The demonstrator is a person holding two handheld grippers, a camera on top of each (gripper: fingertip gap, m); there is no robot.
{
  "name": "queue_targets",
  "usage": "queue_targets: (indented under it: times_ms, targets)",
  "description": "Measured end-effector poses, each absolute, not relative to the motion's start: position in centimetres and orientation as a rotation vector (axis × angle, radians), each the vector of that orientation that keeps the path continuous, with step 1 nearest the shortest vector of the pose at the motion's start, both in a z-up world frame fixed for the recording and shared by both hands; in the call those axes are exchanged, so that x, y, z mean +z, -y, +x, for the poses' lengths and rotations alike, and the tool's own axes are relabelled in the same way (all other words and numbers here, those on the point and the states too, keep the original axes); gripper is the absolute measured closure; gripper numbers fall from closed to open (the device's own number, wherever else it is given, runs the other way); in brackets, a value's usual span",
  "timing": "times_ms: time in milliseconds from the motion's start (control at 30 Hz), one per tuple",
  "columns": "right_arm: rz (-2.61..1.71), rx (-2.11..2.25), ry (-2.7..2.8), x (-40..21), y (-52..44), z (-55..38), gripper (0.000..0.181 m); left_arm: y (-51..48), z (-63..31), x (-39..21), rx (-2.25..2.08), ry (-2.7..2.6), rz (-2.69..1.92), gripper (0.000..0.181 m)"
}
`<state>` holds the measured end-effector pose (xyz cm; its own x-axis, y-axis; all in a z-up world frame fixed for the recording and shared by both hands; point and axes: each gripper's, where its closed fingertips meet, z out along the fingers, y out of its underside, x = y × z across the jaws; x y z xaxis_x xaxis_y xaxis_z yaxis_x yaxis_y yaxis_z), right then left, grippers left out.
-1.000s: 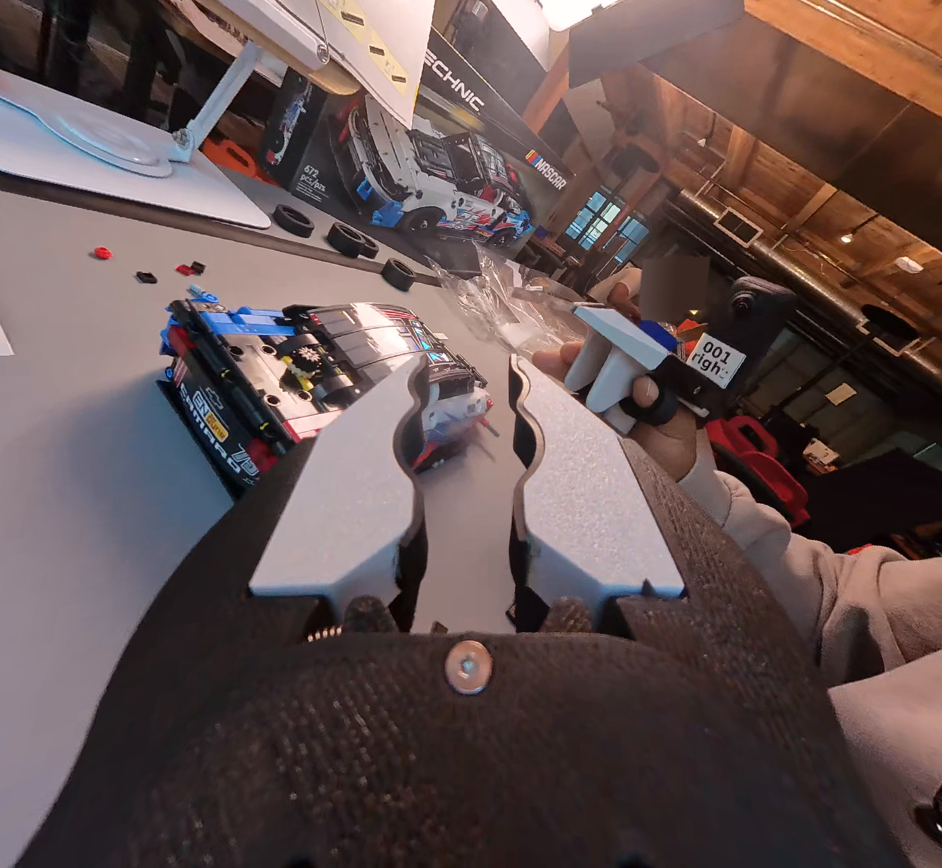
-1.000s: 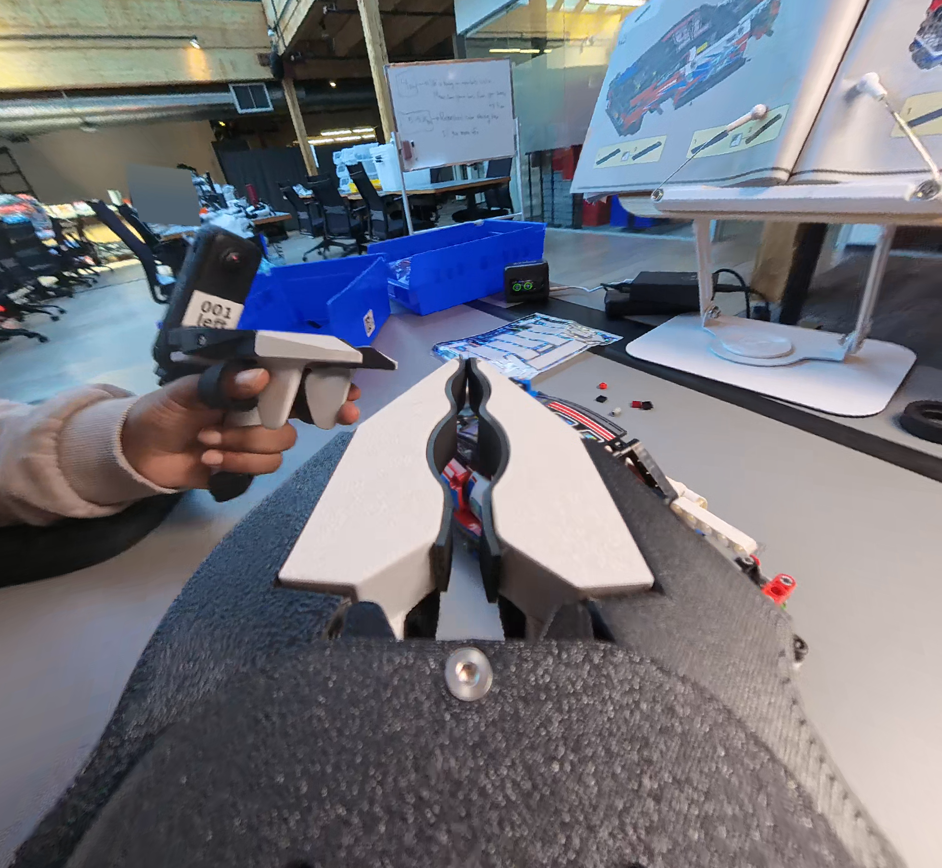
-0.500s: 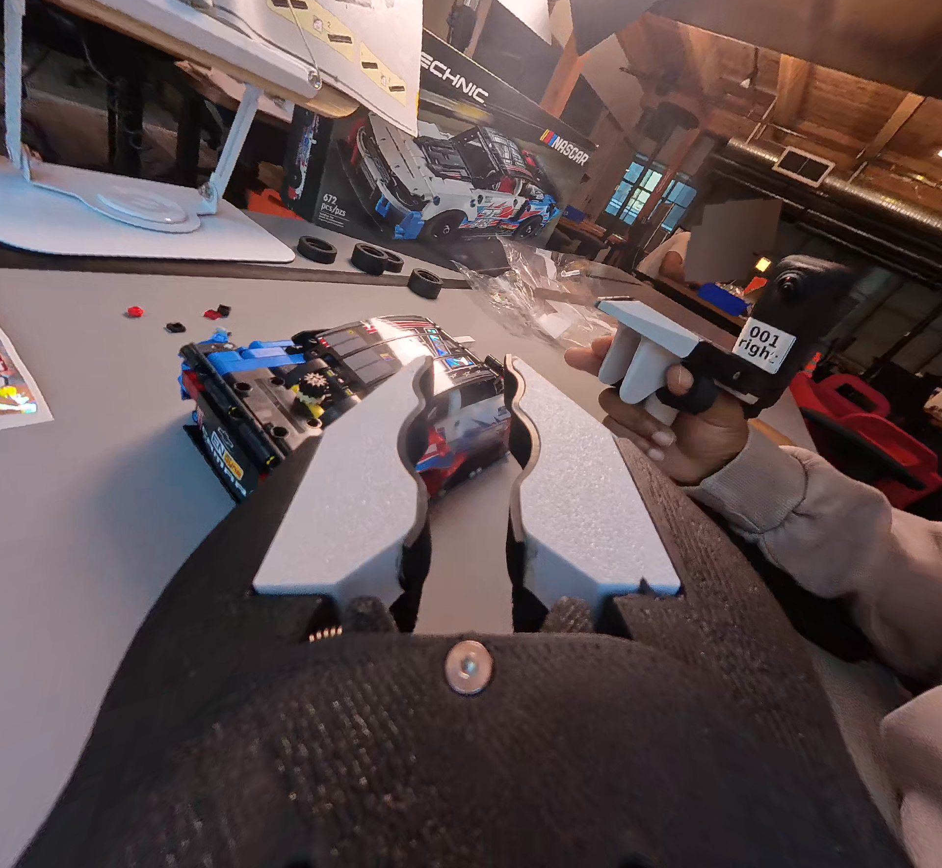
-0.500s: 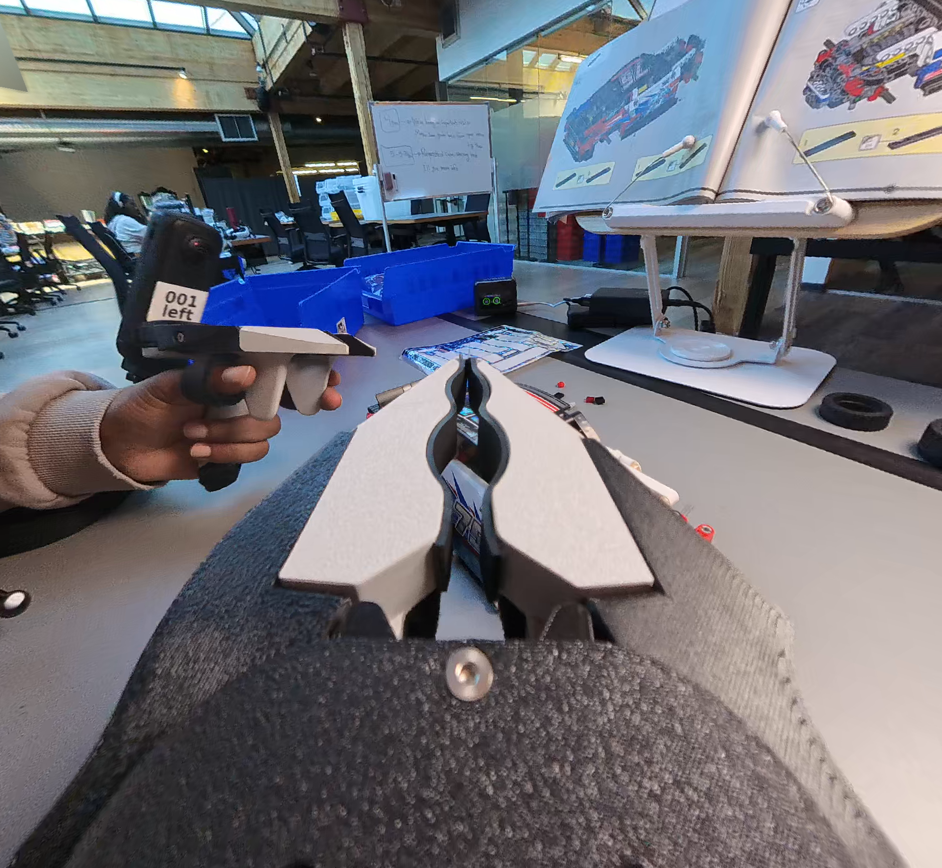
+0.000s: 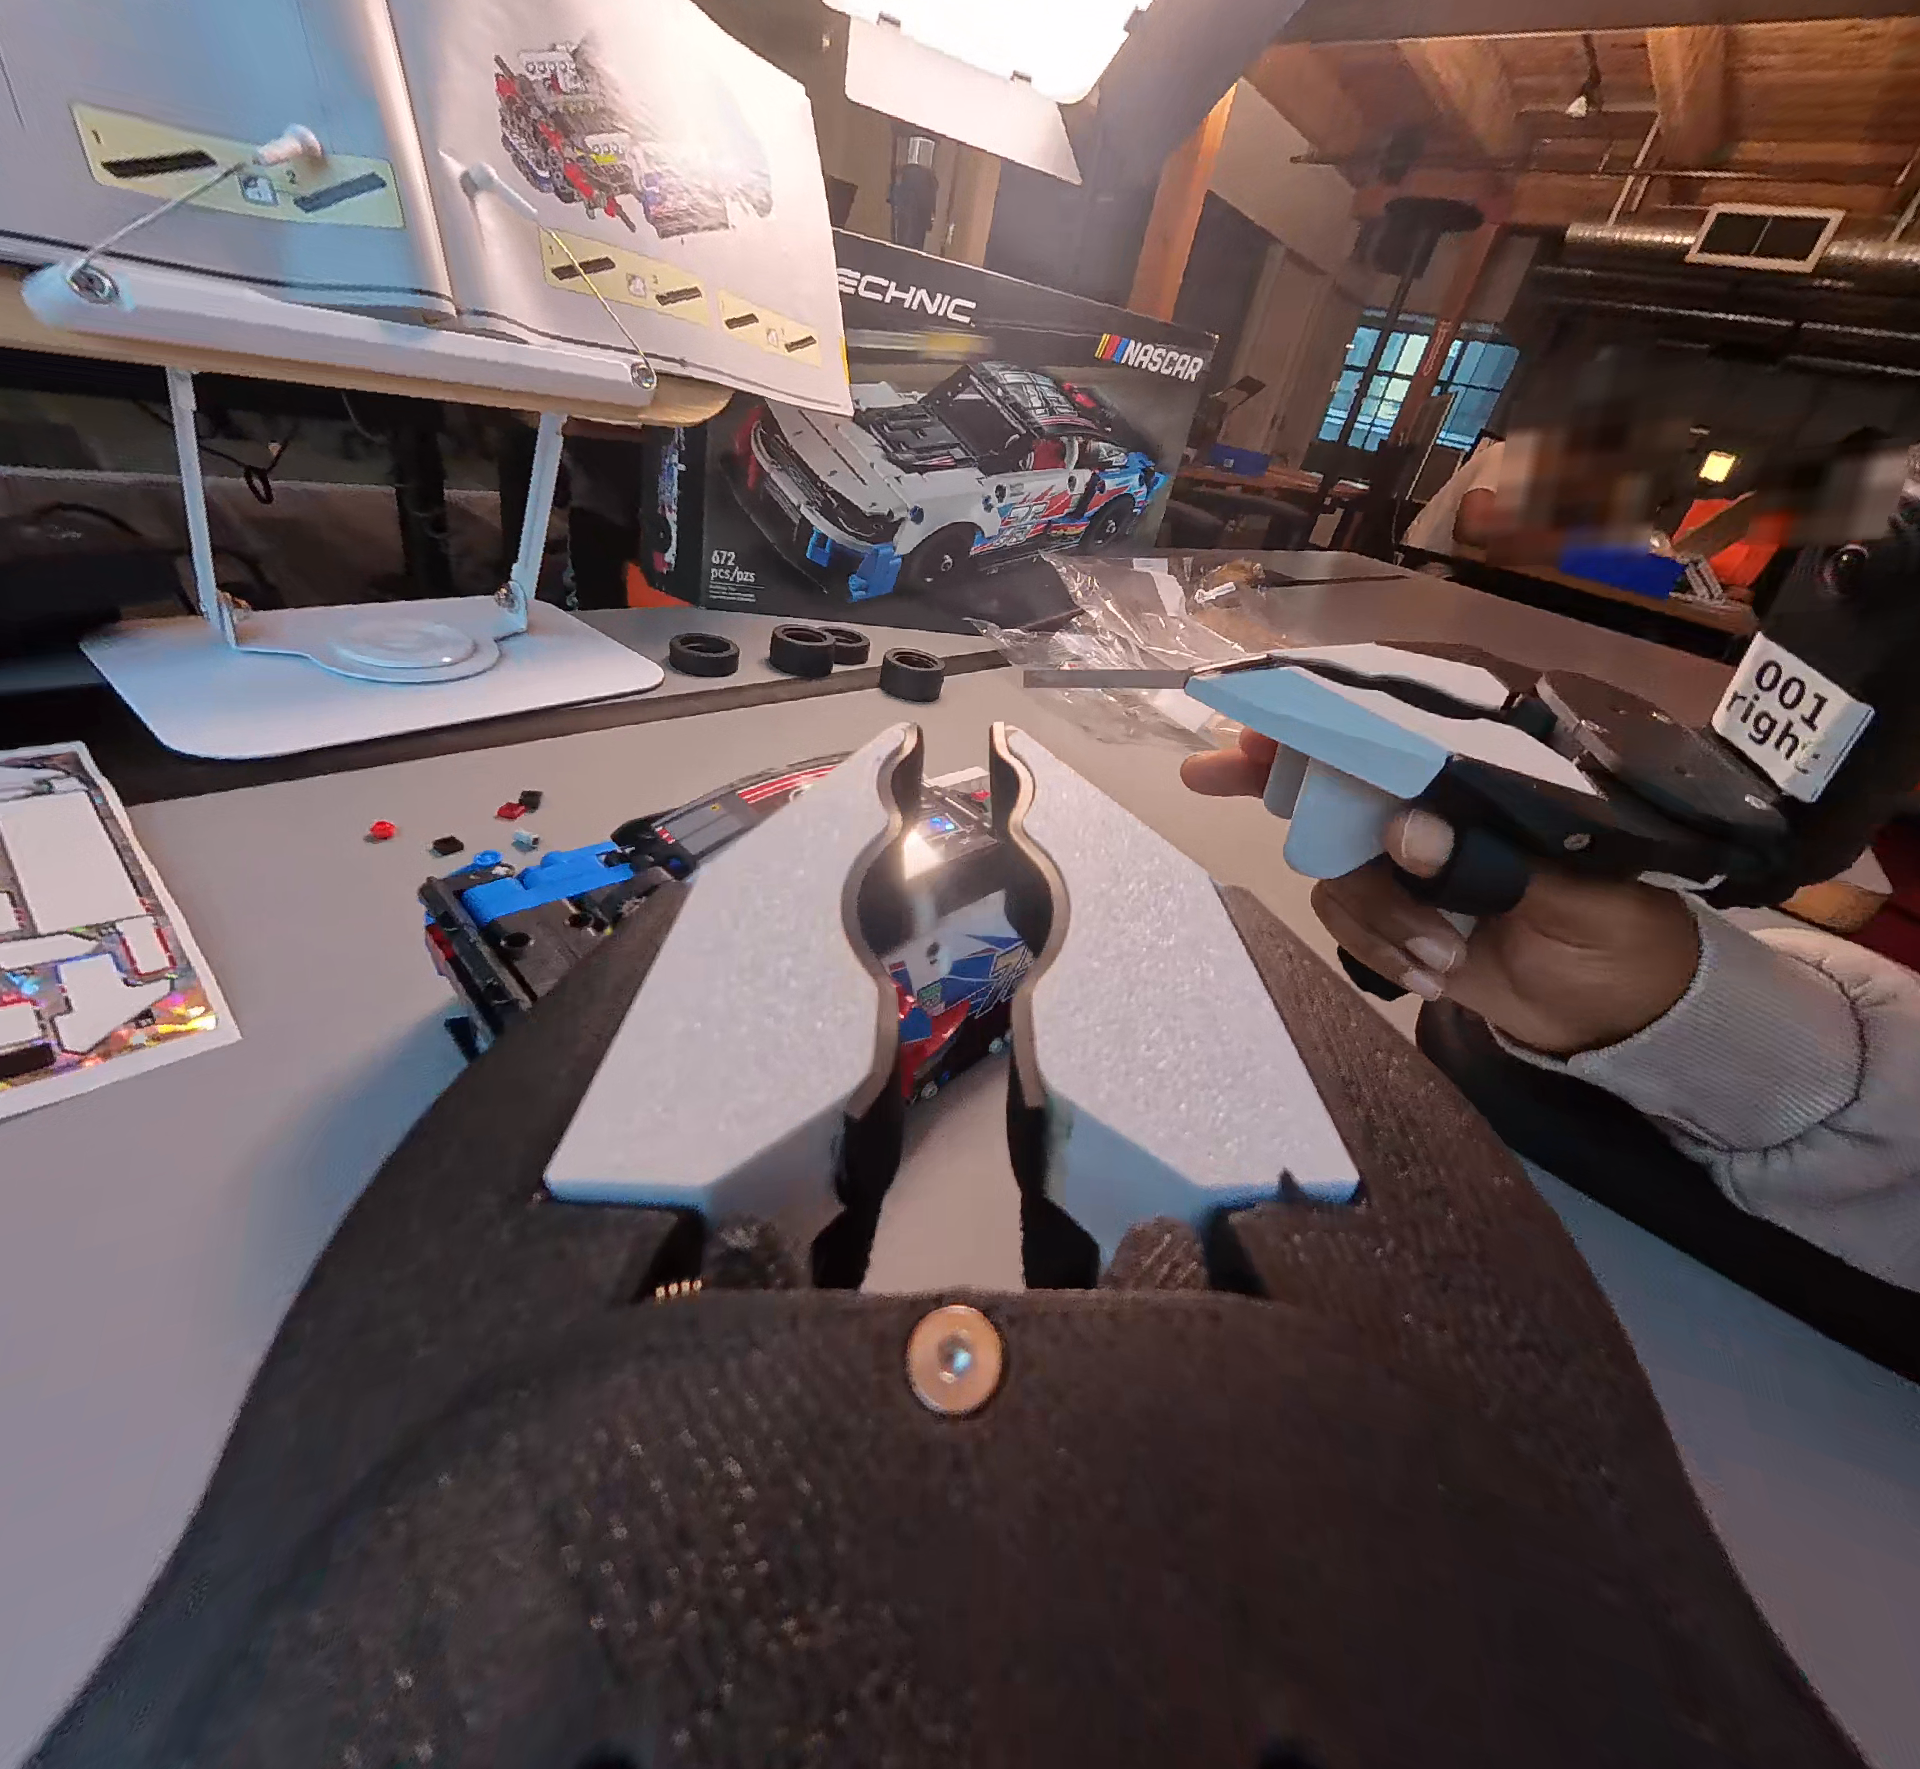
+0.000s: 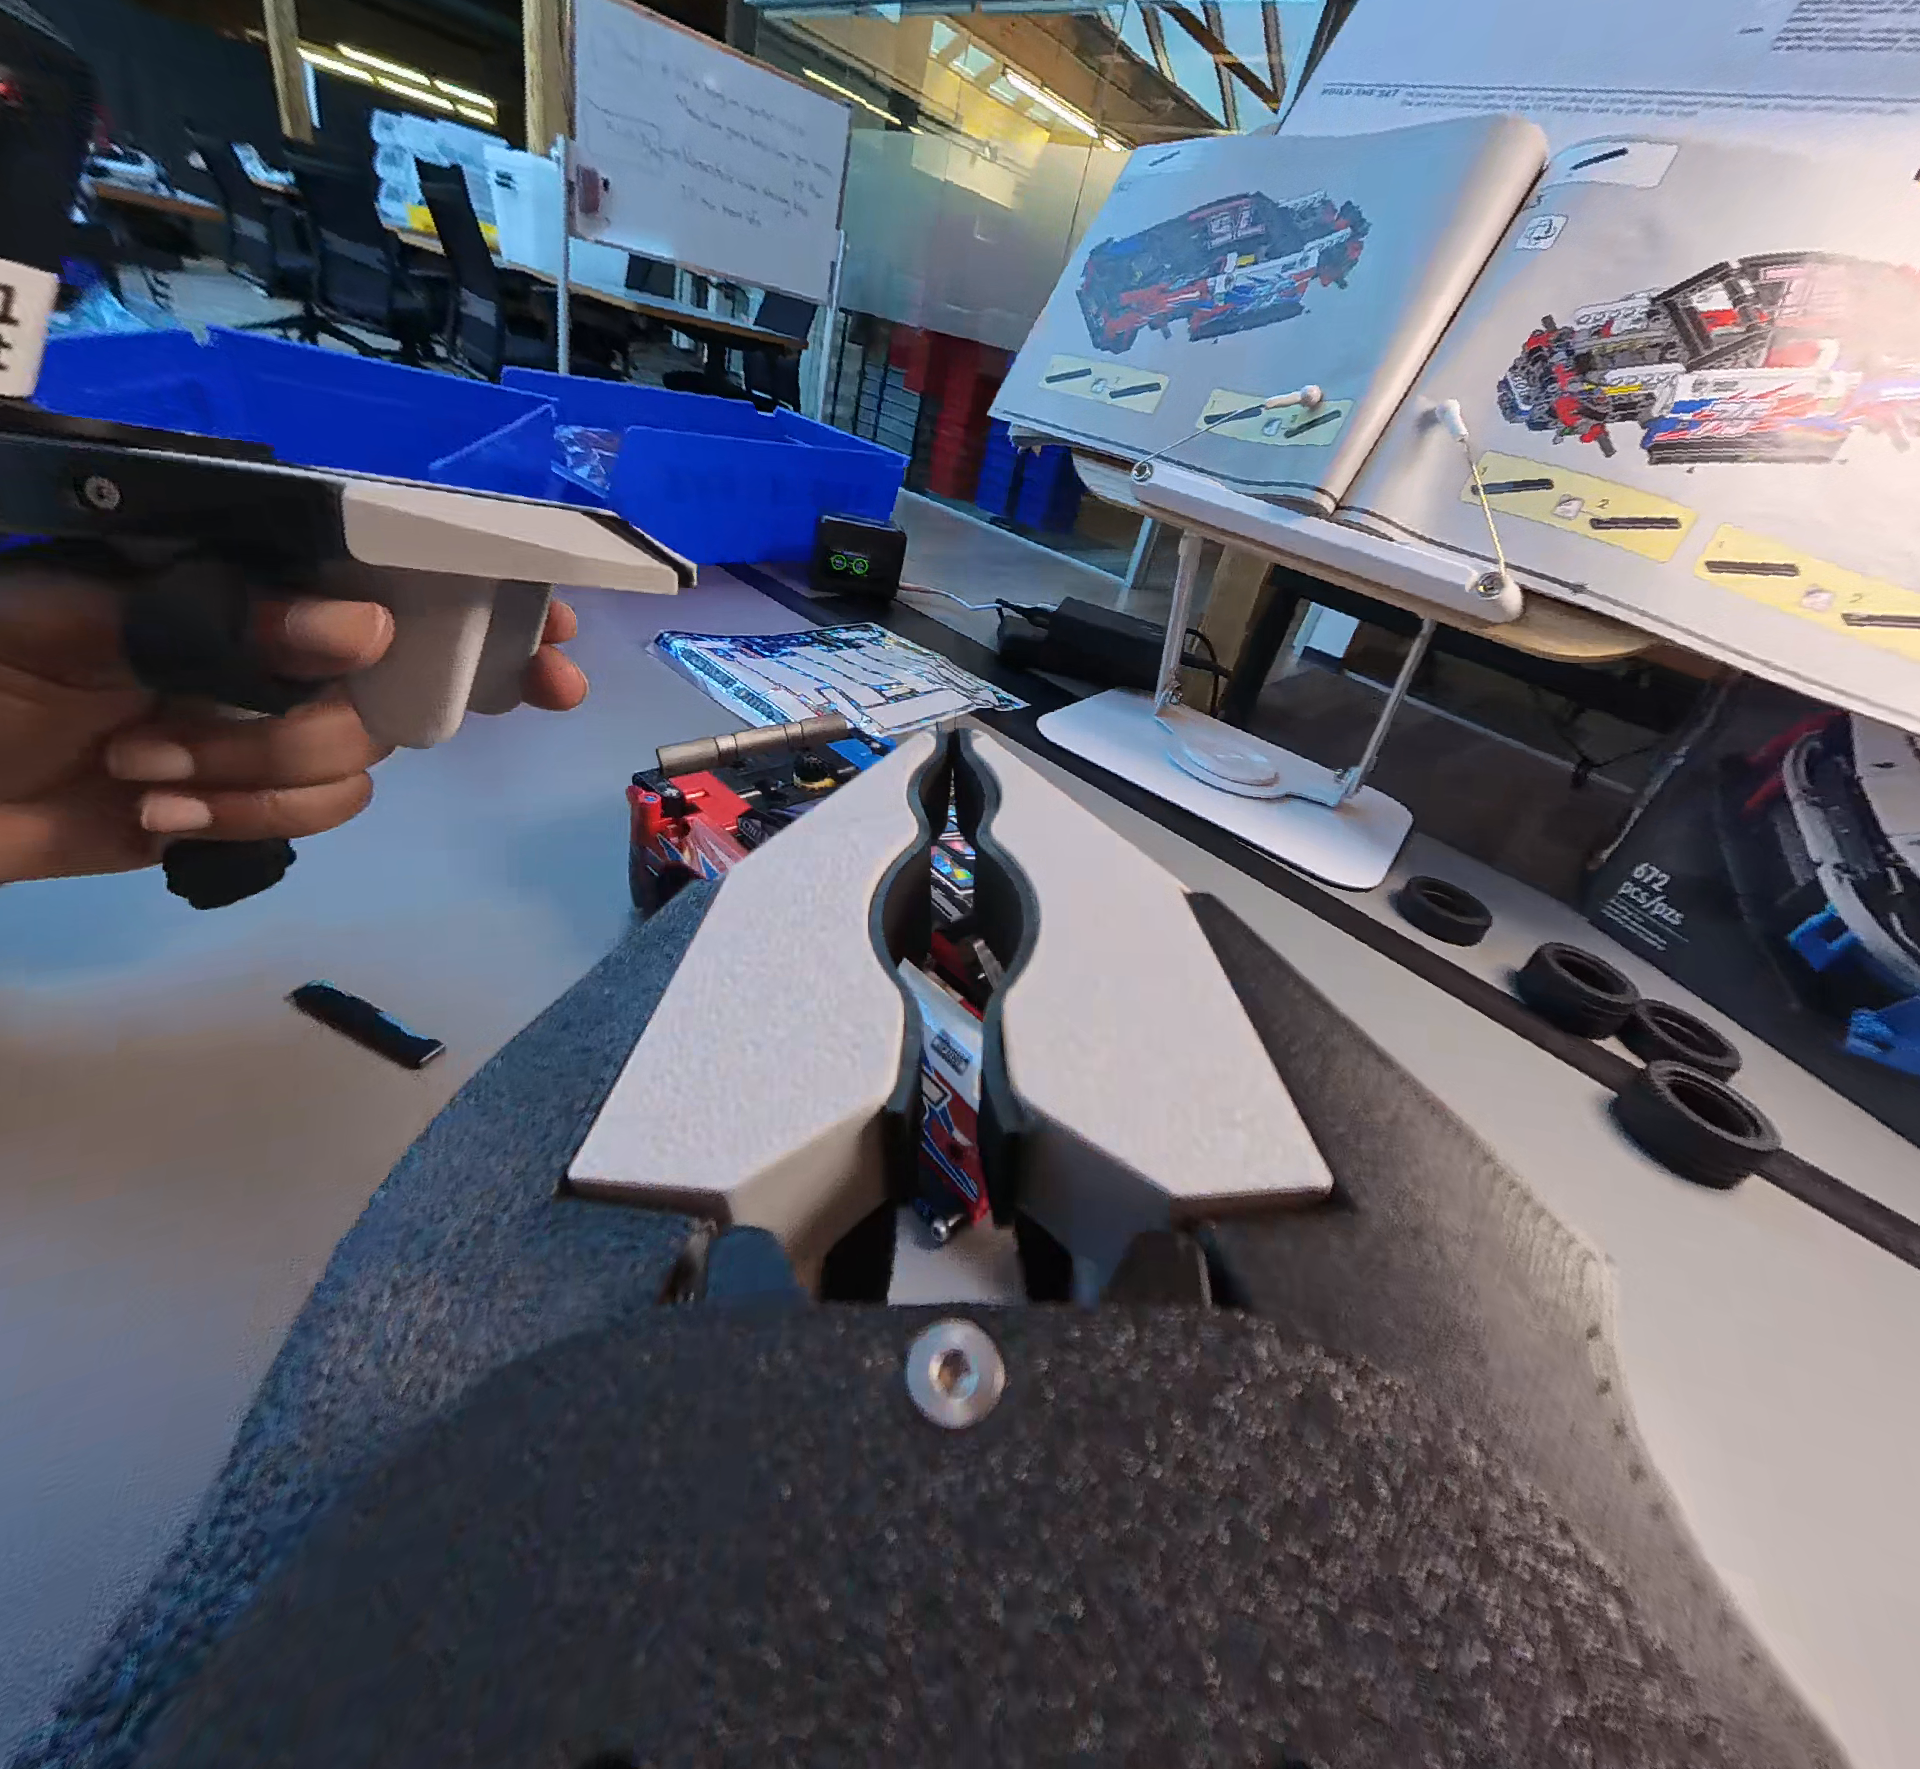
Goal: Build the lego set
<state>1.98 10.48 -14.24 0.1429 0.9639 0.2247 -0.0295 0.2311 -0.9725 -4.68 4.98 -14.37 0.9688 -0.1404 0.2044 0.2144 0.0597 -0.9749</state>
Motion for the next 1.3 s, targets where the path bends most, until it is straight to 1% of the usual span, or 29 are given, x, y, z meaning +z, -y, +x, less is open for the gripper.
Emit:
queue_targets:
  times_ms: [167,433,733,867,1033,1133,1300]
  targets:
    - [-1.072,0.864,1.199,-14.8,-10.8,1.8,0.181,-6.0,-5.2,-15.5,-0.359,0.153,-1.503,0.173]
    - [-1.102,0.851,1.223,-15.7,-11.0,1.0,0.181,-6.1,-5.9,-16.7,-0.423,0.166,-1.513,0.173]
    - [-1.003,0.765,1.268,-15.7,-9.7,0.3,0.181,-5.6,-4.8,-16.3,-0.508,0.144,-1.491,0.172]
    - [-0.956,0.72,1.283,-15.9,-9.3,0.0,0.181,-5.4,-4.3,-15.6,-0.583,0.153,-1.465,0.168]
    - [-0.903,0.69,1.306,-15.9,-8.6,-0.5,0.181,-5.5,-3.9,-15.3,-0.661,0.181,-1.449,0.156]
    - [-0.881,0.673,1.313,-15.9,-8.4,-0.5,0.181,-5.9,-3.3,-15.5,-0.711,0.172,-1.449,0.156]
    - [-0.826,0.647,1.328,-15.8,-7.5,-0.6,0.181,-5.9,-2.6,-16.1,-0.843,0.209,-1.452,0.16]
